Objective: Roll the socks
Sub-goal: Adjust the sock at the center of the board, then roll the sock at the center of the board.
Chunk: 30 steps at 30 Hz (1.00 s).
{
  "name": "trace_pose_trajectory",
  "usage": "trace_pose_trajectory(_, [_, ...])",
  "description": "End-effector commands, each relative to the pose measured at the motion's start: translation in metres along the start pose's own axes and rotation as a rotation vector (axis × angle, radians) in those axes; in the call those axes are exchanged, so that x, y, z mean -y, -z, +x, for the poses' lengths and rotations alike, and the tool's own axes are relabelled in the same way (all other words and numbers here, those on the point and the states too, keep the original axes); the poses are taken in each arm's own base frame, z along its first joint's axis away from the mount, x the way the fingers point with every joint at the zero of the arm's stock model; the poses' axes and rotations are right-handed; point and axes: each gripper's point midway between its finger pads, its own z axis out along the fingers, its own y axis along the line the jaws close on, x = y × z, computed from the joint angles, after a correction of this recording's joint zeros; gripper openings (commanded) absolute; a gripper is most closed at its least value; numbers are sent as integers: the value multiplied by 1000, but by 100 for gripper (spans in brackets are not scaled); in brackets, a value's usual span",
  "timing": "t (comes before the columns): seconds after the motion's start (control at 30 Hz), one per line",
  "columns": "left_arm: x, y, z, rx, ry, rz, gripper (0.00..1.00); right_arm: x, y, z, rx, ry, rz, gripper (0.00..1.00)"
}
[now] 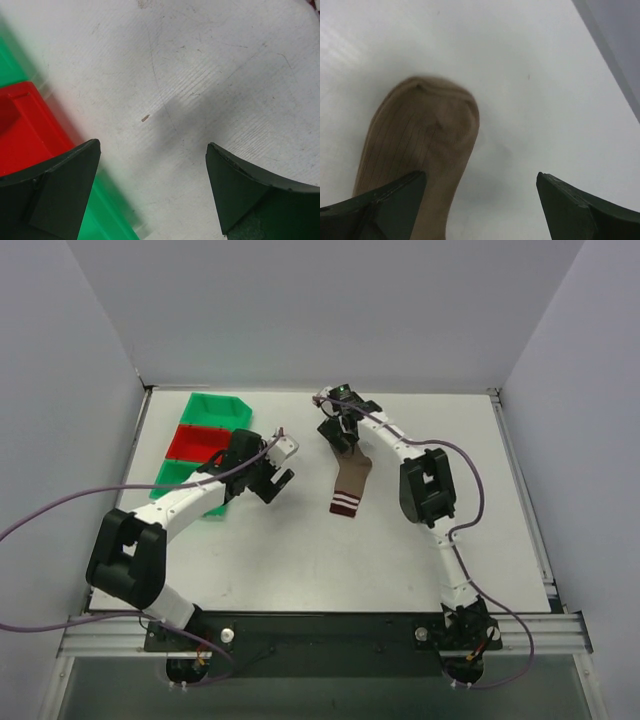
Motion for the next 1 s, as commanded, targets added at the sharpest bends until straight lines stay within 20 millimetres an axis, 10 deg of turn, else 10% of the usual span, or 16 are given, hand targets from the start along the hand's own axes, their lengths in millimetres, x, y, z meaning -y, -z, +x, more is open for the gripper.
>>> trace_pose_trajectory(0.0, [13,1,-31,110,-143,23,97,36,119,9,59,20,-84,100])
trace_pose_trajectory(0.17, [47,-4,-54,196,-321,42,97,29,186,65,119,14,-245,100])
trace_pose_trajectory(0.43, [116,0,-76,425,-481,260,83,-6,205,167,101,-64,-467,100])
trace_pose_trajectory(0.97, [171,-51,-48,306,-715,354,65,-1,221,190,121,-217,-552,100])
